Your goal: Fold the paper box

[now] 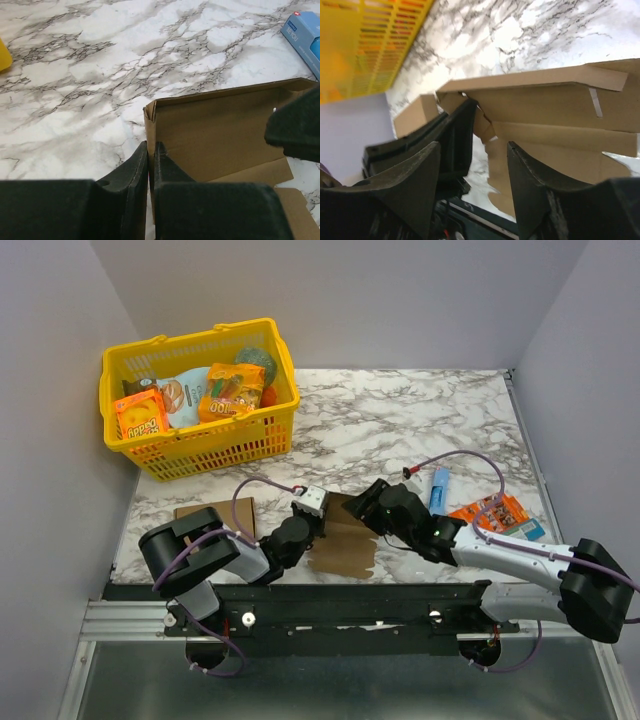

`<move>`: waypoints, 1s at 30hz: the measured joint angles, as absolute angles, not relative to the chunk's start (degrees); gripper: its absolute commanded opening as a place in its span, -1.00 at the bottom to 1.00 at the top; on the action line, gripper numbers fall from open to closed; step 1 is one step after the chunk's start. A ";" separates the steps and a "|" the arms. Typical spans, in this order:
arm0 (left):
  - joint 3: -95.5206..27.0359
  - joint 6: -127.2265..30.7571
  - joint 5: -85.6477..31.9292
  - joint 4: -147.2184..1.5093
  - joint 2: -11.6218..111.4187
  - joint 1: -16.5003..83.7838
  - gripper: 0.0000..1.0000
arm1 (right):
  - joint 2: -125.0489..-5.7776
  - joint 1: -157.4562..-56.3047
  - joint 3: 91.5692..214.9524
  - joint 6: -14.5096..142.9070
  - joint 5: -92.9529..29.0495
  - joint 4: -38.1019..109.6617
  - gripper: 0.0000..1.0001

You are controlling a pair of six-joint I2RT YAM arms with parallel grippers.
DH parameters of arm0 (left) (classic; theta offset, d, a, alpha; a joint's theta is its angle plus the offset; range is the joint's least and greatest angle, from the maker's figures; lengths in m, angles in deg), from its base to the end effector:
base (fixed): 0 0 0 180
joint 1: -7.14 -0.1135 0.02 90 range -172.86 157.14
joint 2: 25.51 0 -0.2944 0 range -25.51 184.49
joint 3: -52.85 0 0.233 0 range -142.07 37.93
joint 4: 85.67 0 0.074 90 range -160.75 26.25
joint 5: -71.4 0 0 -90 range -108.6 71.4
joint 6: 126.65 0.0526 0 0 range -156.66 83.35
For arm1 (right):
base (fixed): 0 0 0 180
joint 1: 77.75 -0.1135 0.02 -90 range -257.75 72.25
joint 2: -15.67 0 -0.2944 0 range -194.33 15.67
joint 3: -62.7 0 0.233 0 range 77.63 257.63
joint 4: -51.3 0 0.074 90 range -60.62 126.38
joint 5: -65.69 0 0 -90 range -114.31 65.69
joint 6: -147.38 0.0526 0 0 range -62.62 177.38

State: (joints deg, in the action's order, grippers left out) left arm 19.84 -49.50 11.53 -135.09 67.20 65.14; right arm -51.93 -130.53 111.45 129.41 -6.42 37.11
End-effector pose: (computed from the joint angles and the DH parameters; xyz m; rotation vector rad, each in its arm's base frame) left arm 0.1650 -0.2142 0.1851 0.3006 1.7209 -0.4510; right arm 0.1534 0.1752 0.2428 0.5683 2.1967 0.9221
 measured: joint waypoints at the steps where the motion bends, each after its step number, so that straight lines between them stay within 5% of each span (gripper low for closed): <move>1: 20.26 -49.41 12.10 -135.79 67.24 65.47 -0.76 | -51.97 -130.48 110.82 131.12 -5.59 38.33 0.25; 30: 21.55 -46.89 18.55 -141.84 70.02 68.37 -0.76 | -61.89 -126.42 110.38 144.12 -4.28 52.23 0.18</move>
